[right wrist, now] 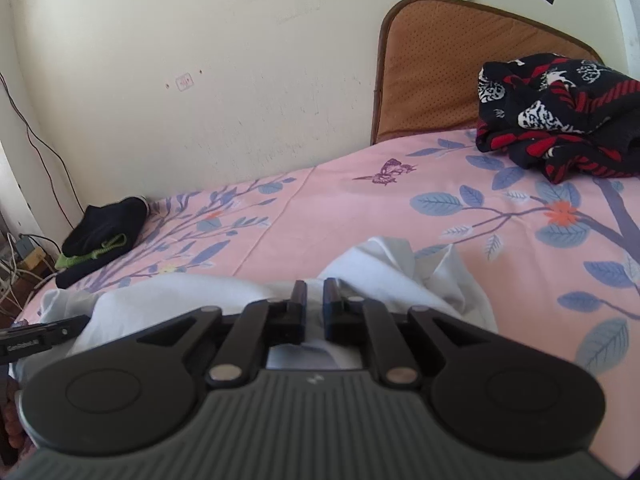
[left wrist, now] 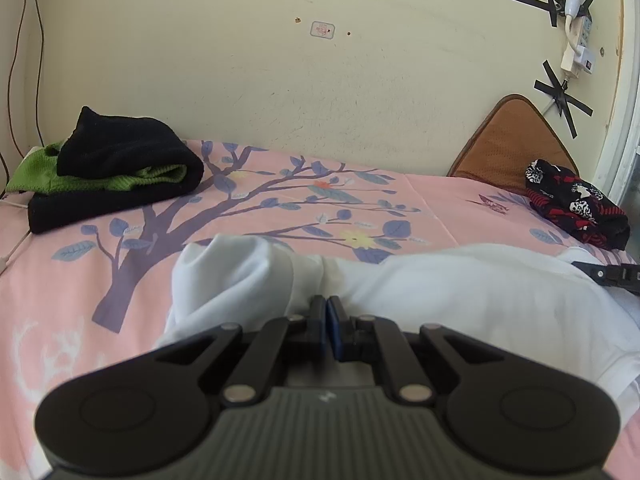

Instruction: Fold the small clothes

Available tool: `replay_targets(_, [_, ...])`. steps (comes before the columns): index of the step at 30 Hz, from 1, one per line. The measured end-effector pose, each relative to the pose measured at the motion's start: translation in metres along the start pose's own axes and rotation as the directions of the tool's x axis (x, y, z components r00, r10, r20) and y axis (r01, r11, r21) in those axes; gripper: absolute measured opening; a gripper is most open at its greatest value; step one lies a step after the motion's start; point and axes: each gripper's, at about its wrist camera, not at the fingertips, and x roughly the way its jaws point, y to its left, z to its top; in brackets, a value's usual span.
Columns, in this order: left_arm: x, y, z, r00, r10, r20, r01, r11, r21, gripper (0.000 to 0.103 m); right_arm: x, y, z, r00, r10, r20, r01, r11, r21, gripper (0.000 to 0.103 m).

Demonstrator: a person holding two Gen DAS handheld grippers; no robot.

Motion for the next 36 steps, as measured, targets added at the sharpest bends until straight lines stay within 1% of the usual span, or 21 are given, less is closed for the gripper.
replay_targets(1, [0.0,0.0,0.0,1.0,0.0,0.0,0.0,1.0,0.0,0.006,-0.004,0.002,-0.002,1.0,0.001,0.01,-0.001,1.0,-0.005,0.024])
replay_targets(3, [0.0,0.0,0.0,1.0,0.0,0.0,0.0,1.0,0.0,0.006,-0.014,0.012,-0.009,0.999,-0.012,0.032,0.014,0.999,-0.04,0.035])
replay_targets(6, [0.0,0.0,0.0,1.0,-0.004,0.0,0.004,1.0,-0.004,0.006,-0.029,0.024,-0.019,0.998,-0.037,0.056,0.042,0.996,-0.085,0.046])
replay_targets(10, [0.0,0.001,0.0,1.0,-0.011,0.0,0.011,1.0,-0.013,0.006,-0.037,0.028,-0.026,0.996,-0.069,0.051,0.073,0.994,-0.082,0.048])
replay_targets(13, [0.0,0.001,-0.001,1.0,-0.008,0.0,0.008,1.0,-0.011,0.006,-0.032,0.031,-0.027,0.994,-0.106,0.029,0.108,0.989,-0.103,0.048])
replay_targets(16, [0.0,0.002,-0.001,1.0,-0.009,0.0,0.009,1.0,-0.012,0.006,-0.027,0.034,-0.028,0.993,-0.12,0.005,0.12,0.983,-0.137,0.053])
replay_targets(19, [0.0,0.002,-0.001,1.0,-0.01,0.0,0.01,1.0,-0.014,0.006,-0.024,0.037,-0.03,0.994,-0.109,-0.013,0.106,0.982,-0.158,0.064])
replay_targets(21, [0.0,0.002,-0.001,1.0,-0.01,0.001,0.01,1.0,-0.014,0.006,-0.022,0.039,-0.03,0.995,-0.097,-0.028,0.091,0.98,-0.177,0.075])
replay_targets(23, [-0.001,0.001,-0.001,1.0,-0.019,0.001,0.019,1.0,-0.013,0.006,-0.02,0.043,-0.031,0.995,-0.089,-0.042,0.079,0.977,-0.198,0.082])
replay_targets(24, [-0.001,0.0,-0.001,1.0,-0.024,0.002,0.024,1.0,-0.01,0.009,-0.019,0.044,-0.031,0.995,-0.088,-0.046,0.077,0.976,-0.204,0.084])
replay_targets(26, [-0.001,-0.002,-0.001,0.999,-0.035,0.002,0.035,0.999,0.002,0.014,-0.019,0.045,-0.031,0.995,-0.09,-0.05,0.078,0.975,-0.21,0.085])
replay_targets(27, [-0.001,-0.004,-0.001,0.999,-0.047,0.002,0.047,0.999,0.012,0.021,-0.019,0.046,-0.031,0.994,-0.095,-0.05,0.083,0.973,-0.216,0.085])
replay_targets(28, [-0.001,-0.006,-0.001,0.998,-0.064,0.0,0.064,0.998,0.028,0.033,-0.018,0.048,-0.032,0.994,-0.102,-0.05,0.088,0.97,-0.225,0.085])
replay_targets(29, [-0.001,-0.009,-0.002,0.997,-0.081,-0.004,0.081,0.995,0.051,0.039,-0.018,0.048,-0.032,0.993,-0.105,-0.052,0.09,0.969,-0.231,0.086])
replay_targets(30, [-0.001,-0.014,-0.002,0.996,-0.088,-0.009,0.089,0.993,0.082,0.048,-0.017,0.049,-0.032,0.993,-0.106,-0.054,0.091,0.968,-0.234,0.087])
replay_targets(31, [-0.001,-0.018,-0.003,0.997,-0.08,-0.012,0.081,0.991,0.108,0.051,-0.018,0.049,-0.032,0.993,-0.107,-0.056,0.091,0.967,-0.238,0.087])
replay_targets(33, [0.0,-0.026,-0.004,0.998,-0.053,-0.017,0.055,0.987,0.151,0.053,-0.018,0.049,-0.032,0.993,-0.106,-0.057,0.09,0.967,-0.239,0.087])
replay_targets(36, [0.0,-0.03,-0.005,0.999,-0.041,-0.019,0.043,0.984,0.173,0.055,-0.018,0.047,-0.031,0.994,-0.096,-0.056,0.081,0.97,-0.227,0.087])
